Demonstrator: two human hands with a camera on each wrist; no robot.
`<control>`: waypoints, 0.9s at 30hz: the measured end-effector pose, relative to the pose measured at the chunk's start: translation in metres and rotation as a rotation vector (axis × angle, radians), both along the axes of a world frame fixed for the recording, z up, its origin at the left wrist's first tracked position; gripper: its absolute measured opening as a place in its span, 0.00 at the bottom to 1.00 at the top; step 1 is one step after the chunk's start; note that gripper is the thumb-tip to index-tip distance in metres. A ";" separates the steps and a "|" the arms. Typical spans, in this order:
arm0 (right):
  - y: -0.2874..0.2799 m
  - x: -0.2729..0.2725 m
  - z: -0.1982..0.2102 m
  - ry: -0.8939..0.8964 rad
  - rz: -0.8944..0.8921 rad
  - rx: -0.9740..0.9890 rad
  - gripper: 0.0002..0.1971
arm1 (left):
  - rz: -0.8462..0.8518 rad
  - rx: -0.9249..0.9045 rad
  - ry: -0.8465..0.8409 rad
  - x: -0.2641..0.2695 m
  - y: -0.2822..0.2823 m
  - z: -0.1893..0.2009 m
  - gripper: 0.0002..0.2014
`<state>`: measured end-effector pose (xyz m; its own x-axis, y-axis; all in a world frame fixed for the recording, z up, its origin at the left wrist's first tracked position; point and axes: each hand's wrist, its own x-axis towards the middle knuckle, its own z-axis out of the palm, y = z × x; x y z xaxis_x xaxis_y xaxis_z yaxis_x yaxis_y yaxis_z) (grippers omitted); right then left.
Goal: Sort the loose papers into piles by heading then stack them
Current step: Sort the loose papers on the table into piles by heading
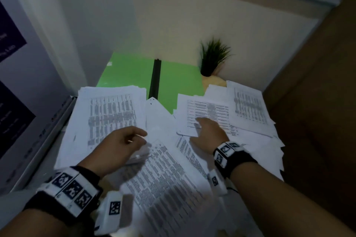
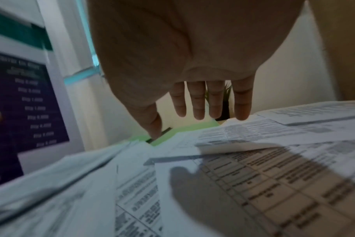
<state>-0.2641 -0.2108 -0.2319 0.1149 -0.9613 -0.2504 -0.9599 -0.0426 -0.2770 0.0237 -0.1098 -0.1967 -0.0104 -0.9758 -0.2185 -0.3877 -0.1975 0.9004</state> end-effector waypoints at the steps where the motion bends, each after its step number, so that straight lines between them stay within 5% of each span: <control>1: -0.005 0.006 -0.004 0.096 0.043 0.017 0.46 | -0.048 0.008 0.015 -0.008 0.002 0.002 0.07; 3: -0.009 0.016 -0.011 0.213 0.070 0.047 0.47 | -0.109 0.030 0.028 -0.018 0.004 0.003 0.07; 7: -0.009 0.019 -0.022 0.172 0.006 -0.066 0.13 | -0.153 0.018 0.040 -0.028 0.005 0.001 0.07; 8: -0.007 0.017 -0.022 0.109 -0.038 -0.093 0.12 | -0.154 0.013 0.029 -0.028 0.006 0.001 0.07; 10: -0.003 0.012 -0.023 0.012 -0.099 -0.060 0.14 | -0.149 0.008 0.022 -0.029 0.007 0.001 0.07; 13: 0.006 0.009 -0.025 0.126 -0.021 0.087 0.48 | -0.117 0.005 0.035 -0.031 0.008 0.003 0.08; 15: 0.008 0.014 -0.028 0.235 0.000 0.137 0.58 | -0.093 -0.001 0.035 -0.034 0.009 0.002 0.07; 21: 0.009 0.034 -0.033 0.276 0.060 0.070 0.49 | -0.070 0.013 -0.009 -0.035 0.013 -0.005 0.06; 27: 0.006 0.031 -0.039 0.250 0.110 0.133 0.56 | -0.027 0.029 -0.020 -0.025 0.007 -0.012 0.07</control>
